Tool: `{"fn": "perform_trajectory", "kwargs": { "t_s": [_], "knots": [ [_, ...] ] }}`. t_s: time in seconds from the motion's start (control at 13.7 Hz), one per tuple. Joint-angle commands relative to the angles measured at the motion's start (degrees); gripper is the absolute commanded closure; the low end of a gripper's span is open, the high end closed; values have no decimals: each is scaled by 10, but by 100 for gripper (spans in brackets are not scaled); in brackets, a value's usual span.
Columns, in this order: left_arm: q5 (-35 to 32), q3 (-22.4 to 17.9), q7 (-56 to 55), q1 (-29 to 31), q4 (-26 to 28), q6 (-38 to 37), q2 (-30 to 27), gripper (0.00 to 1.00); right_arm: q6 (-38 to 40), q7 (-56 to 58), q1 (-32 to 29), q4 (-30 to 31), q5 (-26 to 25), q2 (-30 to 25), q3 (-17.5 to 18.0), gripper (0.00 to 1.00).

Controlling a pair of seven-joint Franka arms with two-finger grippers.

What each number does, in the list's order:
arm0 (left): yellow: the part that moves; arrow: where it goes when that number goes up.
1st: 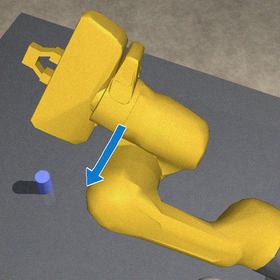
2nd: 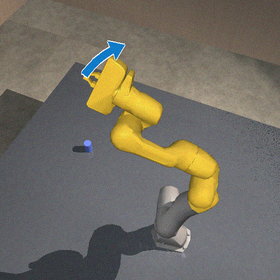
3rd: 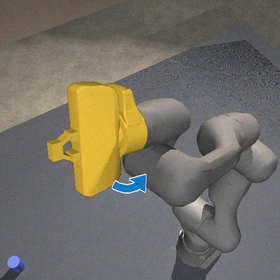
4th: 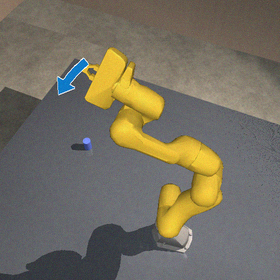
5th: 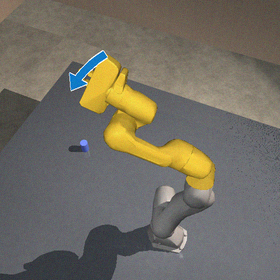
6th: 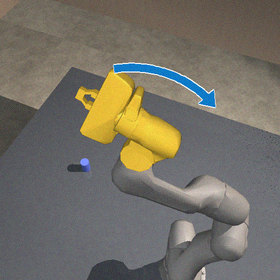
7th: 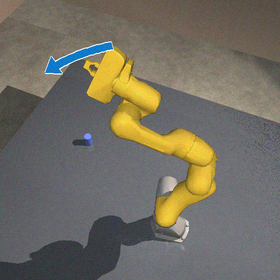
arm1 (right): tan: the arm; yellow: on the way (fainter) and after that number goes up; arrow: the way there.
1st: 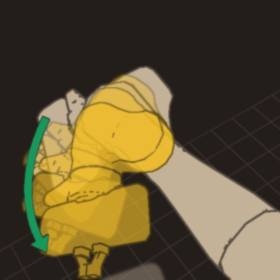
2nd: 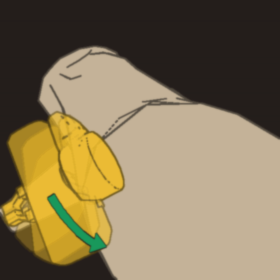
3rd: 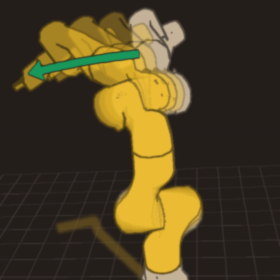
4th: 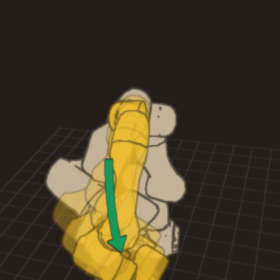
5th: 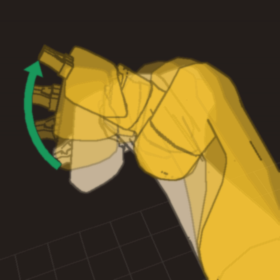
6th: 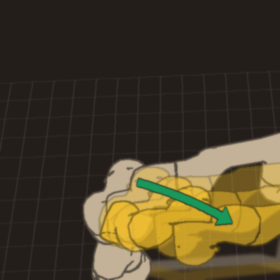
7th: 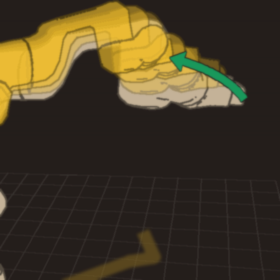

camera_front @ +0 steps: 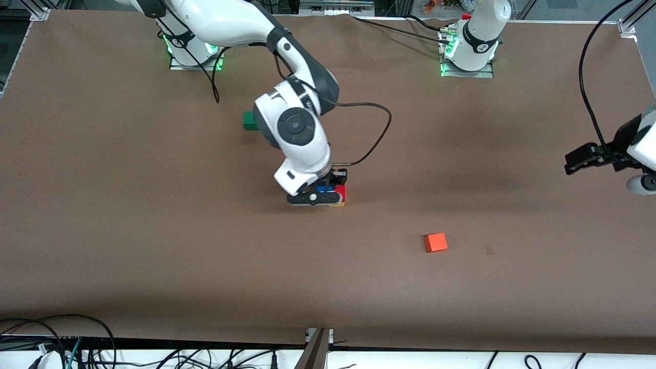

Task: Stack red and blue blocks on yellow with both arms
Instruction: 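Carry the blue cube with the right gripper over the red cube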

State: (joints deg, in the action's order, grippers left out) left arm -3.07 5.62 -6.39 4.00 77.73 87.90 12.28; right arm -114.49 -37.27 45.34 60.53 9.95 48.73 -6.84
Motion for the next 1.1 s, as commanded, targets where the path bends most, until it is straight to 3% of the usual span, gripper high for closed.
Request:
{"fn": "perform_trajectory", "kwargs": {
  "t_s": [0.0,0.22,1.02],
  "knots": [
    [25,6,11,10,52,10,-31,0,-16,-11,13,-28,-17,28,-8,77],
    [26,7,12,13,46,10,-19,0,-14,-10,17,-28,-41,30,-5,75],
    [25,8,11,3,40,14,-12,0,-15,-11,26,-28,-42,41,-5,75]
  ]
}}
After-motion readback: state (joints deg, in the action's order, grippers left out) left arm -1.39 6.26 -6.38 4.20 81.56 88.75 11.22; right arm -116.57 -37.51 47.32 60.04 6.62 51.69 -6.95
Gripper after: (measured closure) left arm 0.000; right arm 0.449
